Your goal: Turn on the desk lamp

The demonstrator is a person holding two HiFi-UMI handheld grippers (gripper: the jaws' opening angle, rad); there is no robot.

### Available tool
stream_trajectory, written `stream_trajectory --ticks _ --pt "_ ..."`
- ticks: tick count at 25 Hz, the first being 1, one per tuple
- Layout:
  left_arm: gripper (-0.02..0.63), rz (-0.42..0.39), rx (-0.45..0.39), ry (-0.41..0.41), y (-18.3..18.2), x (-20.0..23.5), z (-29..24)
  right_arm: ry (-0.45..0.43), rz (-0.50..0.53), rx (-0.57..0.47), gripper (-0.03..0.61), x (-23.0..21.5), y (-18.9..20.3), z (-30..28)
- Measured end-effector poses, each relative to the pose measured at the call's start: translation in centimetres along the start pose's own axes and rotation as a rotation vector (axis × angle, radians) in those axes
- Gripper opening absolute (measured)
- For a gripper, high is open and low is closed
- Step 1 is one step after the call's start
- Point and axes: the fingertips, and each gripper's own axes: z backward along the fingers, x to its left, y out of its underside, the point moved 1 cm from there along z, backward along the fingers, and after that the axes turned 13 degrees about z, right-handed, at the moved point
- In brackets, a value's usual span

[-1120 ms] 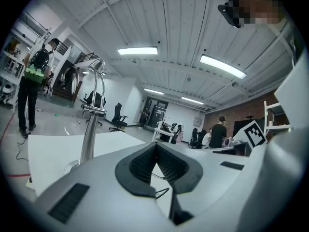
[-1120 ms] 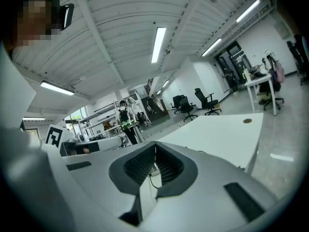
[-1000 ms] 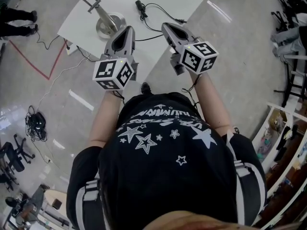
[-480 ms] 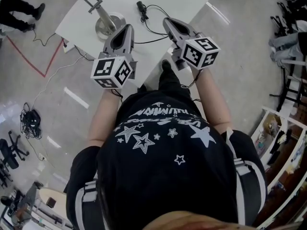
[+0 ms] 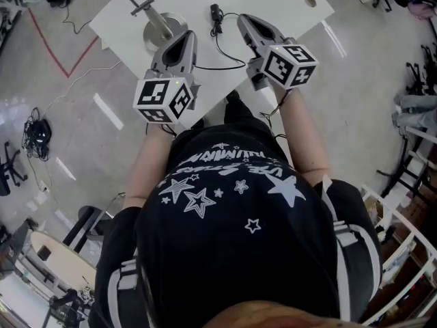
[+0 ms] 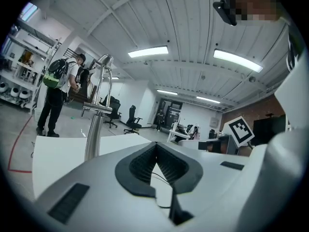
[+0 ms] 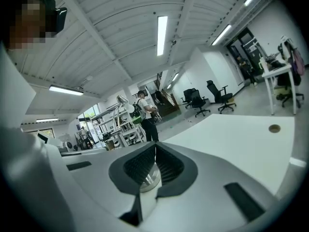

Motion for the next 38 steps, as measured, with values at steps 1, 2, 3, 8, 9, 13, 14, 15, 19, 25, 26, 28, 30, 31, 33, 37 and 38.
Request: stream_trajectory --ticks 1,2,3,8,9,13,14,15,19,25,26,28,30,31,33,37,38 --pt "0.008 0.003 -0.004 -0.011 0.1 0.1 -0.3 -0.010 0.001 0.000 0.006 -0.5 -0.2 -0.4" --pt "0.008 0.009 -0.008 -0.021 0.1 0.1 -0.7 -0.019 0.005 0.001 0.006 -1.0 -0.4 -0.7" --pt "0.008 0.013 -0.011 -0.031 0.2 0.2 -1.1 -0.028 0.009 0.003 0.006 -1.5 -0.6 -1.0" --pt "0.008 0.024 -0.018 -0.094 0.9 0.4 -2.8 -0.081 0.010 0.013 0.006 -3.7 -1.3 -2.8" --pt "0.008 0.027 -0.016 -0.106 1.0 0.5 -3.2 -0.091 0.009 0.016 0.006 -4.1 -1.4 -3.2" --pt "0.008 0.039 0.002 -0.119 1.9 0.6 -4.9 -0.136 0.008 0.025 0.006 -5.4 -1.6 -4.6" --pt "0.008 0.040 0.006 -0.124 2.1 0.6 -5.3 -0.151 0.009 0.030 0.006 -5.6 -1.6 -5.0" --pt "0.008 0.039 0.009 -0.132 2.3 0.7 -5.6 -0.165 0.009 0.035 0.006 -5.9 -1.5 -5.4" --pt "0.009 0.056 0.062 -0.160 4.1 1.4 -7.4 -0.217 0.007 0.052 0.006 -6.9 -1.3 -6.7" --pt "0.009 0.086 0.134 -0.217 6.7 2.3 -9.6 -0.307 0.013 0.095 0.006 -7.2 -0.4 -8.2" --pt "0.009 0.092 0.142 -0.224 6.9 2.6 -9.9 -0.315 0.013 0.099 0.006 -7.3 -0.2 -8.5" --pt "0.009 0.099 0.158 -0.235 7.3 3.4 -10.7 -0.322 0.010 0.104 0.006 -7.6 -0.1 -9.2" --pt "0.009 0.104 0.173 -0.251 7.5 4.4 -11.2 -0.325 0.006 0.108 0.006 -7.8 -0.1 -9.9" --pt "0.011 0.105 0.180 -0.260 7.7 4.9 -11.4 -0.327 0.003 0.110 0.006 -7.8 -0.1 -10.2" --pt "0.011 0.103 0.196 -0.276 8.1 5.5 -11.7 -0.330 -0.005 0.115 0.006 -7.9 0.1 -10.5" --pt "0.042 0.117 0.237 -0.288 9.1 6.4 -12.8 -0.328 -0.022 0.125 0.006 -8.7 0.5 -11.1" --pt "0.071 0.125 0.251 -0.288 9.4 6.6 -13.2 -0.327 -0.025 0.129 0.006 -9.1 0.6 -11.3"
